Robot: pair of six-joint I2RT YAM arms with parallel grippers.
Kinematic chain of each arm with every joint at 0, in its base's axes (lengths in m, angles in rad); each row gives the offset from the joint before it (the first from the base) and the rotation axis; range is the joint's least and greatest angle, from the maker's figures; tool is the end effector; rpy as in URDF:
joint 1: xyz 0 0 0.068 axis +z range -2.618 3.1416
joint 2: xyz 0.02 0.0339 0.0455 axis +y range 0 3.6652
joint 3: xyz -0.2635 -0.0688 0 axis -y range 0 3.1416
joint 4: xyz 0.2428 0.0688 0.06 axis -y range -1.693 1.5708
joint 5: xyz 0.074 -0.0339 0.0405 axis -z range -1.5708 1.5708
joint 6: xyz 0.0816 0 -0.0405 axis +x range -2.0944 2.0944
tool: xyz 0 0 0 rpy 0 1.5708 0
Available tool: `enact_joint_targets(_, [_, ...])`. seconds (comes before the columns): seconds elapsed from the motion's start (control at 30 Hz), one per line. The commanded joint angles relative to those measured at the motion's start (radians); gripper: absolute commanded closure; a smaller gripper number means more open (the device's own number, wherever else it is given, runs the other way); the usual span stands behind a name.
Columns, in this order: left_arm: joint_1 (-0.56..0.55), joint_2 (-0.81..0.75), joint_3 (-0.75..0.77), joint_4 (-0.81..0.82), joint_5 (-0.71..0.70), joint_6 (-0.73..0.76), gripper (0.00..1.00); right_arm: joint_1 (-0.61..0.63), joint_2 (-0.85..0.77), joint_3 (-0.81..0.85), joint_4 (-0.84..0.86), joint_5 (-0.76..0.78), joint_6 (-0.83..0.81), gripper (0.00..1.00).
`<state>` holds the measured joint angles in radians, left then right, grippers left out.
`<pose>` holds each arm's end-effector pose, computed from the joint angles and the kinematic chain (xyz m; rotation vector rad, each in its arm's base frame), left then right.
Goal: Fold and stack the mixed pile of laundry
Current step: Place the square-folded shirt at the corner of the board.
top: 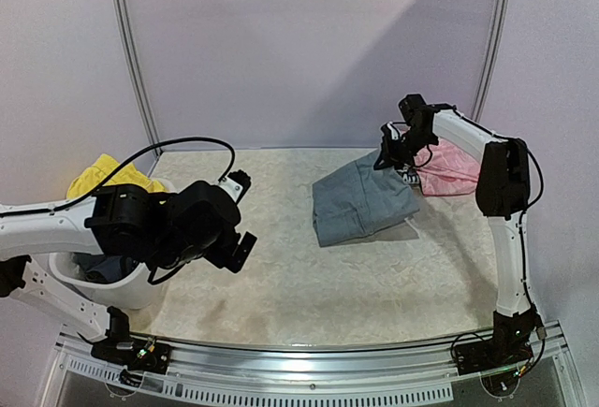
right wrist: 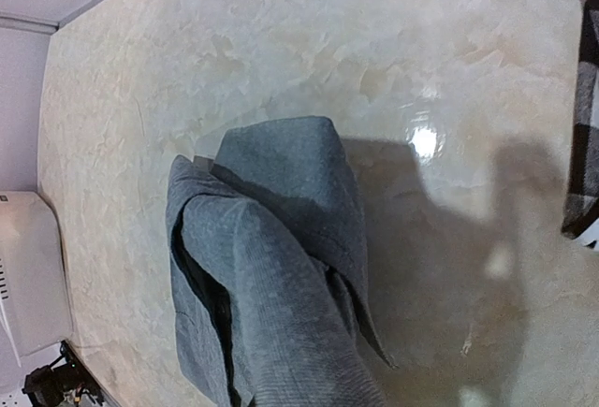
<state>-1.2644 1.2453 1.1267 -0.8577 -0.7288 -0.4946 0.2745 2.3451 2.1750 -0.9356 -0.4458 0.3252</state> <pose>0.1301 -0.2310 0.2823 0.5936 2.1568 0.0160 0.4909 0.1748 0.1880 -0.0772 2.7275 0.7806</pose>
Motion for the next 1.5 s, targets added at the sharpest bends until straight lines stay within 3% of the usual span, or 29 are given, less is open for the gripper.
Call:
enact_joint_targets(0.0, [0.023,0.024,0.031,0.014,0.022,0.005,0.00,-0.032,0.020,0.073,-0.019,0.052,-0.071,1.00])
enact_joint_targets(0.77, [0.051,0.104,0.065,0.066,0.157,0.071,0.00,-0.107,-0.024,0.255,0.068,0.230,-0.349,1.00])
enact_joint_targets(1.47, [0.064,0.141,0.068,0.058,0.199,0.095,0.00,-0.185,-0.135,0.294,0.080,0.294,-0.427,1.00])
